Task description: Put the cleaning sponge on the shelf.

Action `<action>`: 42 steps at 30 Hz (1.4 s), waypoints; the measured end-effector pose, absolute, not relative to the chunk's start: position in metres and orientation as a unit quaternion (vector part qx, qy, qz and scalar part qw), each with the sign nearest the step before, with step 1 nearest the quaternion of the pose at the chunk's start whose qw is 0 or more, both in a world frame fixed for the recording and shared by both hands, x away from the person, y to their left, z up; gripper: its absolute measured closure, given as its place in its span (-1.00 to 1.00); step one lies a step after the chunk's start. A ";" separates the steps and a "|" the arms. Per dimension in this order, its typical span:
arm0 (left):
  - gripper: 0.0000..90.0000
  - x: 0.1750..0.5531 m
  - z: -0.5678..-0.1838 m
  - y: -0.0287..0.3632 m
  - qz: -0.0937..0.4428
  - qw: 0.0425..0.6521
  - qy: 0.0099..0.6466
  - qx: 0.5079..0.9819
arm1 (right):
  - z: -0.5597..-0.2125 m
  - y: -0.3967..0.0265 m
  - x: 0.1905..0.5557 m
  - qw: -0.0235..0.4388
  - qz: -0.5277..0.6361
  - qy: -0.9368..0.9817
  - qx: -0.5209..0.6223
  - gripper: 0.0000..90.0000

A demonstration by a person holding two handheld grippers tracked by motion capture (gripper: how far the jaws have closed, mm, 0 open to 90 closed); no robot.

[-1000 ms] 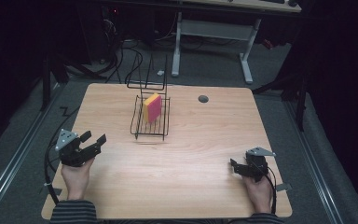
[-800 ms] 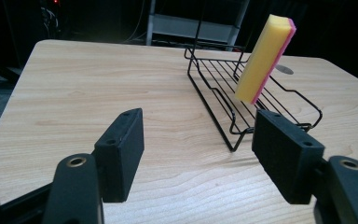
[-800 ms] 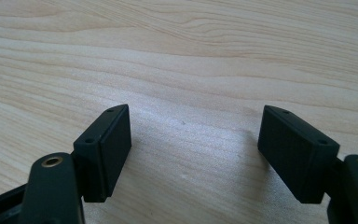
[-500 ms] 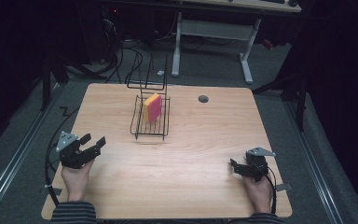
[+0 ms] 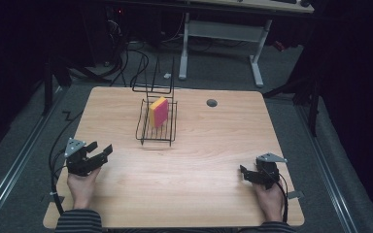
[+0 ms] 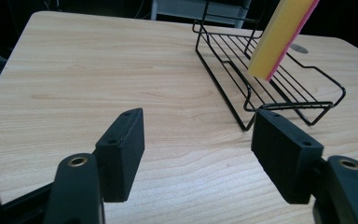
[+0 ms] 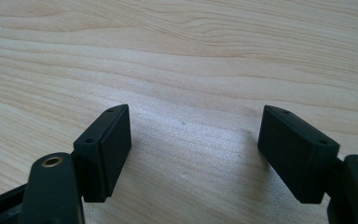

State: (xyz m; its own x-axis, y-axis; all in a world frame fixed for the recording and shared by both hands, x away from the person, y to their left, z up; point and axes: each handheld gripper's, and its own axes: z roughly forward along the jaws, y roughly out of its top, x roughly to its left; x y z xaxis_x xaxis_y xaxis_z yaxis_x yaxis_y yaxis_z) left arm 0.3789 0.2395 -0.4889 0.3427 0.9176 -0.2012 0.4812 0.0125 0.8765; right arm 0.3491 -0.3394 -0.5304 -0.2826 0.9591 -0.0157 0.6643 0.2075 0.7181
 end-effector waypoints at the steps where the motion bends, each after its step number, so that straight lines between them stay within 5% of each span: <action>1: -0.22 0.379 -0.490 0.239 0.229 0.478 0.526 0.665 | -0.530 -0.339 0.349 0.239 0.308 0.739 0.549 -0.42; 42: -0.22 0.397 -0.522 0.221 0.205 0.425 0.537 0.700 | -0.530 -0.339 0.349 0.239 0.308 0.739 0.549 -0.42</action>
